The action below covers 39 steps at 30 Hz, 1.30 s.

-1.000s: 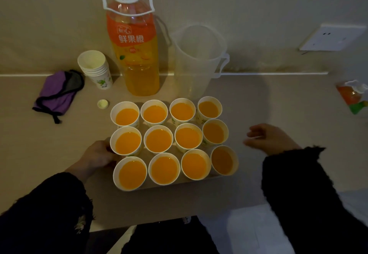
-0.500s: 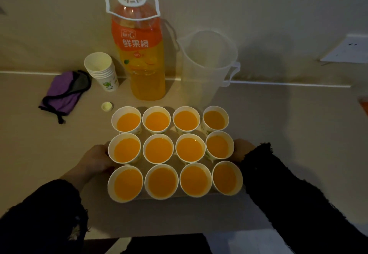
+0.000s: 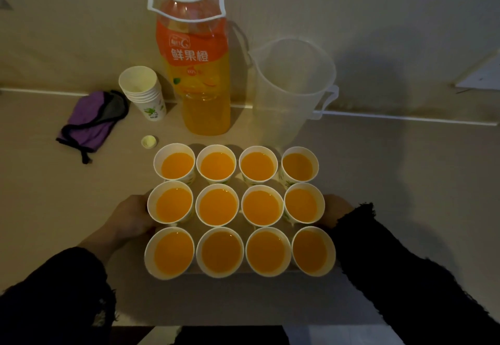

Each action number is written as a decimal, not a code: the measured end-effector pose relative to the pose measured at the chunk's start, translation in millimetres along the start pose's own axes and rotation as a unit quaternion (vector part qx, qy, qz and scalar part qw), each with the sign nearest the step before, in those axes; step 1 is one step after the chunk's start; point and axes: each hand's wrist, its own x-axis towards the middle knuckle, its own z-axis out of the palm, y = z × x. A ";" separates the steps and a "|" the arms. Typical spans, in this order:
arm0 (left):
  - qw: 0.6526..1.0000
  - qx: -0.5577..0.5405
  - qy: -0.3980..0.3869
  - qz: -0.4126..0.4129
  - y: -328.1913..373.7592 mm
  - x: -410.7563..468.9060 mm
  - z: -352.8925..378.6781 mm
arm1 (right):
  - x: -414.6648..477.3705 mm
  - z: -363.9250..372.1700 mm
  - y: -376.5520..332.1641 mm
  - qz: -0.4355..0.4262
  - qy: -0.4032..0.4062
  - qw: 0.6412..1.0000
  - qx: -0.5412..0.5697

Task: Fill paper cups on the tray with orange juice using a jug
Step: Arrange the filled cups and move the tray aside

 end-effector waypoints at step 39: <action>0.999 -0.016 0.009 -0.028 11.5 -0.8 8.4 | 1.7 1.5 10.4 -0.036 0.035 0.990 0.131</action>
